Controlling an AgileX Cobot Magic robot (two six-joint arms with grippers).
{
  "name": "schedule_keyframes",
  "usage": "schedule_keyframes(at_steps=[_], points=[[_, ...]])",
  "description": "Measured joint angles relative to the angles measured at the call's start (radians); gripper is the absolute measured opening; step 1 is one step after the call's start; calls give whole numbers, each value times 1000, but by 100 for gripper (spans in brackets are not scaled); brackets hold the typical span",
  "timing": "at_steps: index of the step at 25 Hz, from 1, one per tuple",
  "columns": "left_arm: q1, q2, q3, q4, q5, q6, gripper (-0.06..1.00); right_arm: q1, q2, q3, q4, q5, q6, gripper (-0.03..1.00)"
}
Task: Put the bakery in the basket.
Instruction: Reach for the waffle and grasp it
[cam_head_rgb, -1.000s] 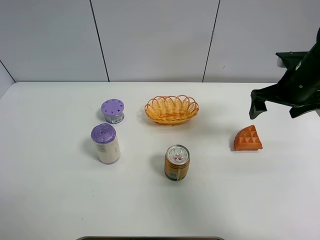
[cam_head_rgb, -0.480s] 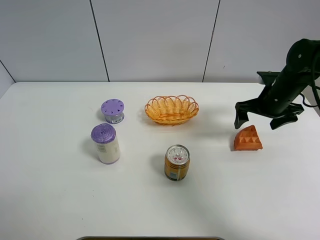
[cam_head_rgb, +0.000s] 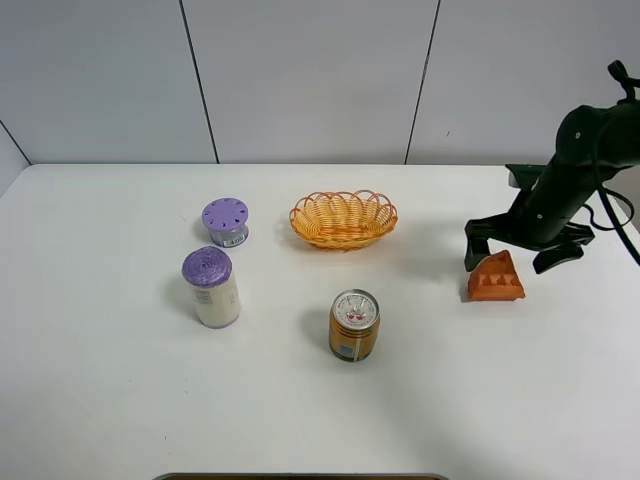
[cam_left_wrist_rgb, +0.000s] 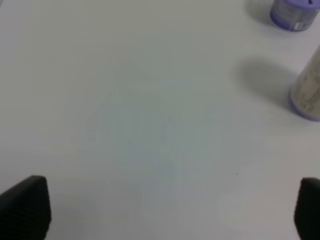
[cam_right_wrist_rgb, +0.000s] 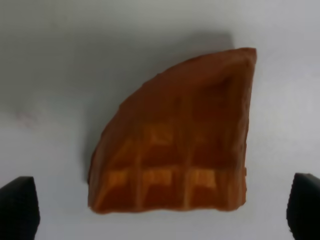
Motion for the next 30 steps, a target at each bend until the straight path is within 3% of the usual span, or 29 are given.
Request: schedule_keyframes(at_steps=[23,30], points=[[0,0,0,0,0,0,99,-14,135,0,35,-120,-21,99],[0,0,0,0,0,0,99,-14,145,0,35,-123,-21,87]])
